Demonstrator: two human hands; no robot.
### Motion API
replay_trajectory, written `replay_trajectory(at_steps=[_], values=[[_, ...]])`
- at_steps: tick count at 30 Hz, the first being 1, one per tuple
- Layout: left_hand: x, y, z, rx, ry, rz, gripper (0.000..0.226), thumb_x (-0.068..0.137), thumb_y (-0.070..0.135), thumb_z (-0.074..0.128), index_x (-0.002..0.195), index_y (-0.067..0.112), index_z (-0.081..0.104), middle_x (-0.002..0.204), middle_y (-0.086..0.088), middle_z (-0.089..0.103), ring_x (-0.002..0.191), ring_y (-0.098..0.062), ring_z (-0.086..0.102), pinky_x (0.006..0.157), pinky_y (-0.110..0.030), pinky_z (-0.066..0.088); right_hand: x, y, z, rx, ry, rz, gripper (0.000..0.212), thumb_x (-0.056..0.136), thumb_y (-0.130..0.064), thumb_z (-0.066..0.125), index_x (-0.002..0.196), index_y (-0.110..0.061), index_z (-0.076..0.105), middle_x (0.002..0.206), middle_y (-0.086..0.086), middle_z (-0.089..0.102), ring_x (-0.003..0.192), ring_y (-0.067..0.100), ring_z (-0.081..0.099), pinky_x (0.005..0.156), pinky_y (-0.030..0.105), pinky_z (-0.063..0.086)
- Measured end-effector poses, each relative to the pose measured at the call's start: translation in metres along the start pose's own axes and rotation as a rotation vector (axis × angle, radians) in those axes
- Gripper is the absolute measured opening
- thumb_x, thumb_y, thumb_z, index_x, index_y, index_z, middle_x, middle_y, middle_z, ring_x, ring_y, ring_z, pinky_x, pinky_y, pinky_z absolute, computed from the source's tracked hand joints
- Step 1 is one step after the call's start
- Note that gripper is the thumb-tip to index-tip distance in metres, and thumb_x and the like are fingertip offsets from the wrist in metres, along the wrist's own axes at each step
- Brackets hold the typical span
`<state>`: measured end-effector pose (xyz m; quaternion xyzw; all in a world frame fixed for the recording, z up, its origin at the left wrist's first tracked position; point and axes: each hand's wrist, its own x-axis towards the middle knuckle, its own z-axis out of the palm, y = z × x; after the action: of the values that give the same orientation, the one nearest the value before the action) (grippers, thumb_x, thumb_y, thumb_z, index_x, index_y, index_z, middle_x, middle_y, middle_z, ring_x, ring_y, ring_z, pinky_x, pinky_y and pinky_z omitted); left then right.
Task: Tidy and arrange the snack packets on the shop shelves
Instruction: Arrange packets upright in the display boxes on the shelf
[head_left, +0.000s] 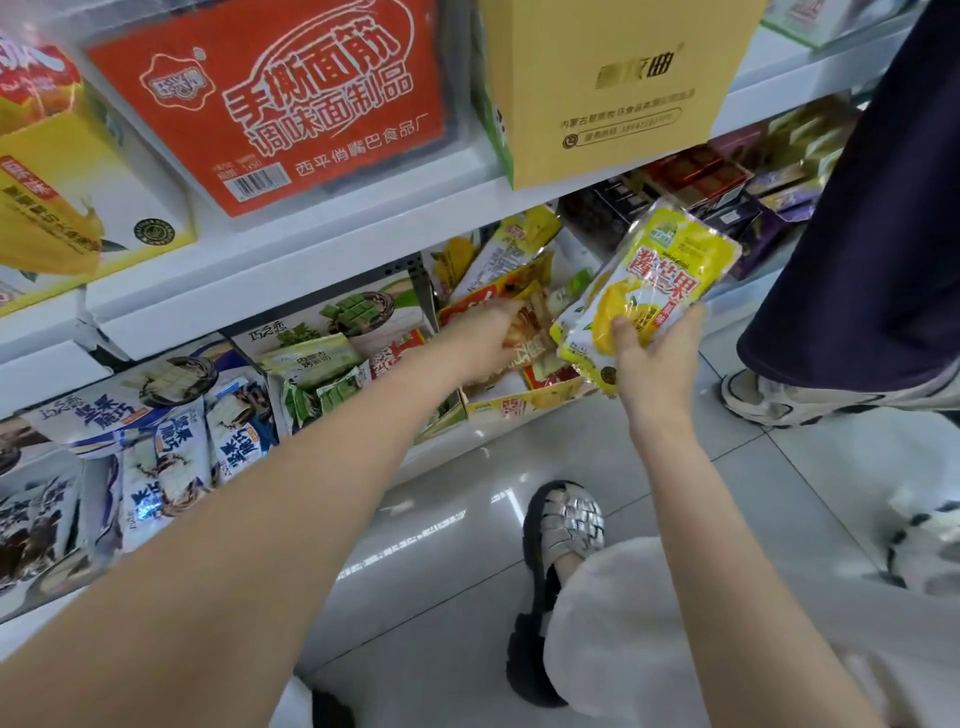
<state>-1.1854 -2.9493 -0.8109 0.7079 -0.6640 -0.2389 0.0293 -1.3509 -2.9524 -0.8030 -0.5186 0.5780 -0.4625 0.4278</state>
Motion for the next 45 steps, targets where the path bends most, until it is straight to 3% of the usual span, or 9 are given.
replay_trajectory(at_steps=[4,10,13,16,21,28,34,40,45], values=[[0.024,0.002,0.018,0.094,-0.128,-0.103,0.094,0.078,0.034,0.071,0.146,0.009,0.011,0.147,-0.016,0.03,0.132,-0.032,0.033,0.108,-0.042,0.033,0.004,0.005,0.004,-0.162,-0.028,-0.048,0.032,0.088,-0.006,0.054,0.115,-0.01,0.035,0.109,0.005,0.055,0.098,0.021,0.054,0.083,0.03,0.043],[0.025,0.008,0.021,0.187,-0.008,-0.184,0.067,0.081,0.034,0.066,0.132,0.004,0.034,0.127,-0.02,0.048,0.116,-0.035,0.048,0.085,-0.04,0.044,0.011,0.001,0.018,-0.286,-0.085,-0.175,0.032,0.086,-0.001,0.052,0.115,-0.003,0.039,0.102,0.003,0.052,0.086,0.014,0.045,0.063,0.019,0.027],[0.011,0.006,0.009,0.083,0.177,-0.153,0.024,0.087,0.02,0.052,0.101,0.002,0.058,0.093,-0.017,0.062,0.09,-0.035,0.061,0.064,-0.031,0.041,0.017,-0.001,0.013,-0.196,-0.056,-0.103,0.035,0.086,-0.002,0.054,0.117,-0.002,0.038,0.105,0.007,0.057,0.088,0.016,0.049,0.066,0.02,0.032],[-0.013,0.001,-0.004,-0.086,0.444,-0.13,0.021,0.089,0.016,0.051,0.101,0.007,0.065,0.087,-0.012,0.067,0.079,-0.028,0.062,0.062,-0.027,0.04,0.018,-0.003,0.011,-0.071,-0.031,-0.003,0.039,0.087,-0.003,0.054,0.122,-0.006,0.037,0.097,-0.006,0.055,0.084,0.009,0.052,0.078,0.024,0.042],[-0.058,-0.01,-0.019,-0.549,0.721,-0.22,0.024,0.088,0.007,0.053,0.109,0.007,0.065,0.096,0.002,0.065,0.086,-0.012,0.061,0.075,-0.019,0.046,0.013,-0.004,0.014,0.075,-0.024,-0.012,0.046,0.086,0.0,0.054,0.127,-0.009,0.035,0.09,-0.028,0.048,0.078,-0.022,0.05,0.068,0.001,0.038],[-0.096,-0.028,-0.012,-0.777,0.782,-0.305,0.02,0.09,0.006,0.054,0.107,0.011,0.063,0.097,0.006,0.063,0.082,0.003,0.058,0.074,-0.01,0.047,-0.004,-0.009,0.047,-0.222,-0.394,-0.136,0.072,0.084,0.005,0.054,0.143,-0.017,0.019,0.125,0.005,0.054,0.108,0.021,0.055,0.082,0.024,0.041],[-0.098,-0.03,-0.016,-0.842,0.788,-0.374,0.021,0.09,0.005,0.055,0.11,0.005,0.063,0.099,0.001,0.063,0.092,-0.013,0.061,0.077,-0.017,0.047,-0.005,0.004,0.087,-0.648,-0.618,-0.114,0.047,0.084,-0.001,0.057,0.127,-0.002,0.039,0.121,0.022,0.052,0.114,0.037,0.049,0.092,0.041,0.043],[-0.099,-0.027,-0.014,-0.863,0.745,-0.351,0.023,0.09,0.004,0.054,0.112,0.006,0.061,0.1,0.002,0.062,0.092,-0.01,0.059,0.076,-0.014,0.046,0.011,0.0,0.04,-0.861,-0.124,-0.381,0.037,0.085,-0.019,0.058,0.119,-0.003,0.055,0.129,0.019,0.045,0.118,0.035,0.038,0.098,0.04,0.031],[-0.103,-0.024,-0.016,-0.879,0.744,-0.323,0.022,0.09,0.003,0.054,0.11,0.007,0.062,0.097,0.004,0.062,0.082,0.0,0.058,0.073,-0.007,0.048,0.015,0.009,0.027,-0.945,-0.241,-0.139,0.056,0.079,-0.028,0.069,0.125,-0.006,0.046,0.131,0.016,0.037,0.12,0.036,0.035,0.096,0.045,0.035]])
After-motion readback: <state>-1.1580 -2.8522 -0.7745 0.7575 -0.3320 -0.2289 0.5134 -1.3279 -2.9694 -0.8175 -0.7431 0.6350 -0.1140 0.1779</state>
